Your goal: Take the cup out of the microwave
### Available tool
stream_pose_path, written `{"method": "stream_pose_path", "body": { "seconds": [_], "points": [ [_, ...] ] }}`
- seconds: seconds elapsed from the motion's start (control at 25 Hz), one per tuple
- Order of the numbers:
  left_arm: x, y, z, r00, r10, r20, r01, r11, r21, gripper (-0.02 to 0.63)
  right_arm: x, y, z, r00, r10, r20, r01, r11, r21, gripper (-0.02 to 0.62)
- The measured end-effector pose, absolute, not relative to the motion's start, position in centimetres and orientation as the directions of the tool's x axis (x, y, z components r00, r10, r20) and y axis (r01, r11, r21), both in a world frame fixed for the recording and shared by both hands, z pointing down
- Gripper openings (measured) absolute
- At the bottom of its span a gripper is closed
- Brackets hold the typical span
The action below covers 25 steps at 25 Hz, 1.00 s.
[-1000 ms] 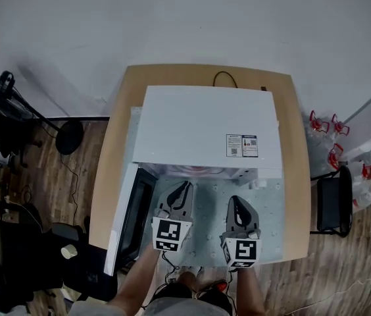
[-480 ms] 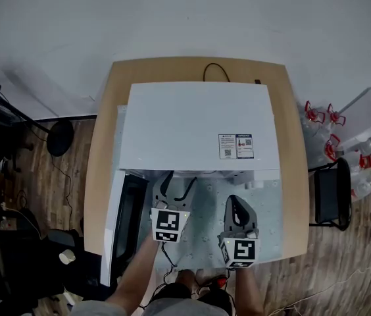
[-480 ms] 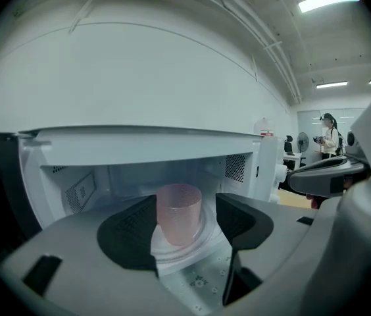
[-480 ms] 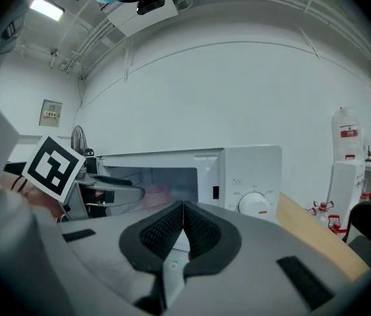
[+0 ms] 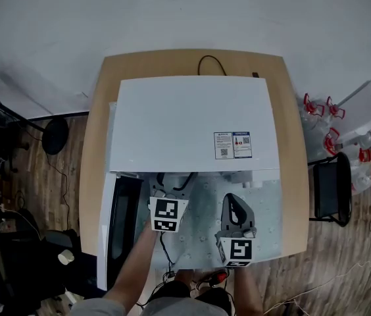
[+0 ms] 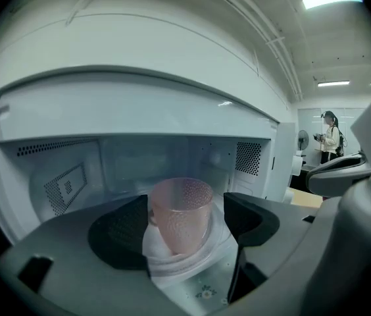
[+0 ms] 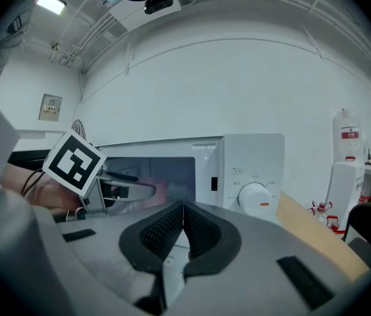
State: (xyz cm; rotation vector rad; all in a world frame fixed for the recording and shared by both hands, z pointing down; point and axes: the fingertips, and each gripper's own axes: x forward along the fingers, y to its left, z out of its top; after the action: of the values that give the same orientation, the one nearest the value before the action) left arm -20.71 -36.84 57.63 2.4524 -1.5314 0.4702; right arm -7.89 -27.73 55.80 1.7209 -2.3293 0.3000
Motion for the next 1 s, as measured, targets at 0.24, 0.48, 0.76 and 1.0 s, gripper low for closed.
{"method": "stream_pose_path", "body": {
  "seconds": [0.24, 0.48, 0.76, 1.0],
  "points": [
    [-20.7, -37.9, 58.4, 0.392, -0.837, 0.381, -0.908, -0.42, 0.012, 0.36, -7.1, -28.0, 56.4, -0.276, -0.911, 0.306, -0.961, 0.271, -0.06, 0.02],
    [-20.6, -38.6, 58.9, 0.385, -0.838, 0.387, -0.911, -0.413, 0.011, 0.359, -6.6, -27.9, 56.9, -0.27, -0.91, 0.316, -0.963, 0.263, -0.066, 0.02],
    [-20.2, -38.3, 58.8, 0.401, -0.833, 0.381, -0.903, -0.429, 0.014, 0.351, -5.7, -27.5, 56.7, -0.263, -0.913, 0.312, -0.965, 0.255, -0.068, 0.02],
    [-20.0, -37.8, 57.7, 0.396, -0.843, 0.365, -0.907, -0.421, 0.011, 0.348, -5.1, -26.9, 56.0, -0.254, -0.919, 0.301, -0.967, 0.244, -0.071, 0.02]
  ]
}}
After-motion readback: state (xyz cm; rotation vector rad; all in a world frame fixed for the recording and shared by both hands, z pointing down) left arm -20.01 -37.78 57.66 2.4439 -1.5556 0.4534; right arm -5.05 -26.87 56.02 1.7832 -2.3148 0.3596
